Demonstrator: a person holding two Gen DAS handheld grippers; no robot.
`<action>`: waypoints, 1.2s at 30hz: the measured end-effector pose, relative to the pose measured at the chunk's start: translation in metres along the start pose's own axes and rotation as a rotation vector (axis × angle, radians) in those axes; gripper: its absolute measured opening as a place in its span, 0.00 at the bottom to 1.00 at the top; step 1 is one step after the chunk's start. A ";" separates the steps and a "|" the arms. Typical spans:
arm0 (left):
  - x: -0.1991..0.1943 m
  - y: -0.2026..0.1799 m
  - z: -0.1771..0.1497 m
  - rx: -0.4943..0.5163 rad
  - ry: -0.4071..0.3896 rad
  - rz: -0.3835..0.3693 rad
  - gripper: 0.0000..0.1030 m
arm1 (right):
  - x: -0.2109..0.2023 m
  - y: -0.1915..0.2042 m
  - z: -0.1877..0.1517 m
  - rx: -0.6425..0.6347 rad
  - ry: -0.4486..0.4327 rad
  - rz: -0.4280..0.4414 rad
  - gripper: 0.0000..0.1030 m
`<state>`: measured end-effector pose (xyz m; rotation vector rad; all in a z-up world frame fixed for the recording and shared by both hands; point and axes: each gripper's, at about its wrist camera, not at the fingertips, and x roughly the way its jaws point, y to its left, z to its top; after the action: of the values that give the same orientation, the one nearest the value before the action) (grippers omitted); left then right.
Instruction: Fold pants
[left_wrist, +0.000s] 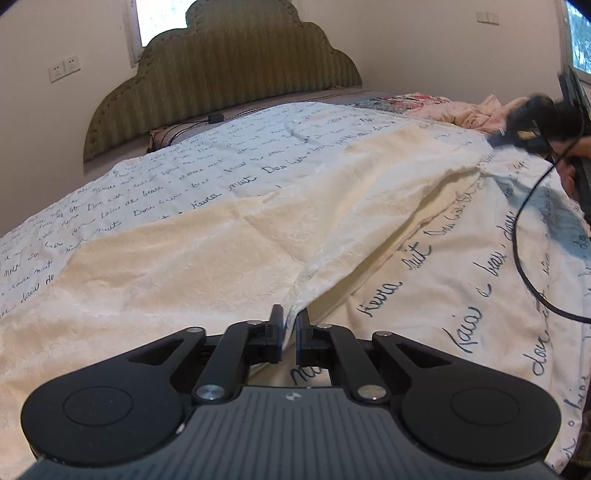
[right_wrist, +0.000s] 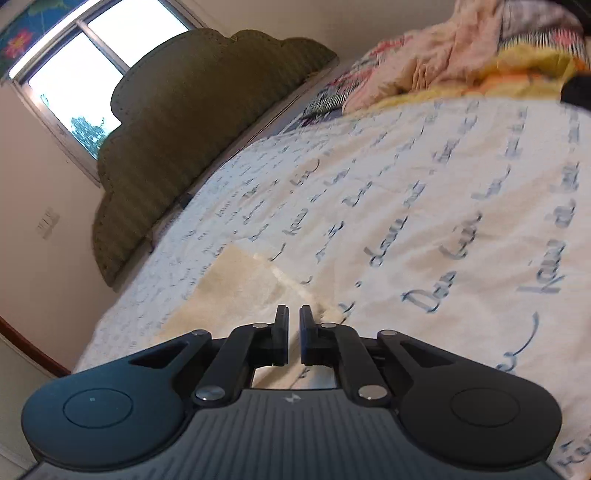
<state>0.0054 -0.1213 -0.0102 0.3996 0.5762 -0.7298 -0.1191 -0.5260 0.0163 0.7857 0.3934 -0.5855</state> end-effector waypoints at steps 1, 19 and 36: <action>-0.003 -0.002 0.001 0.005 0.003 -0.010 0.14 | -0.006 0.011 0.000 -0.068 -0.038 0.015 0.08; 0.040 0.027 0.069 -0.179 0.000 0.227 0.69 | 0.078 0.149 -0.033 -0.666 0.234 0.237 0.15; 0.122 0.082 0.099 -0.237 0.100 0.470 0.72 | 0.099 0.169 -0.087 -0.906 0.370 0.159 0.33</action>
<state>0.1719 -0.1792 0.0026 0.3347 0.6254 -0.1886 0.0524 -0.3998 -0.0010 0.0377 0.8482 -0.0655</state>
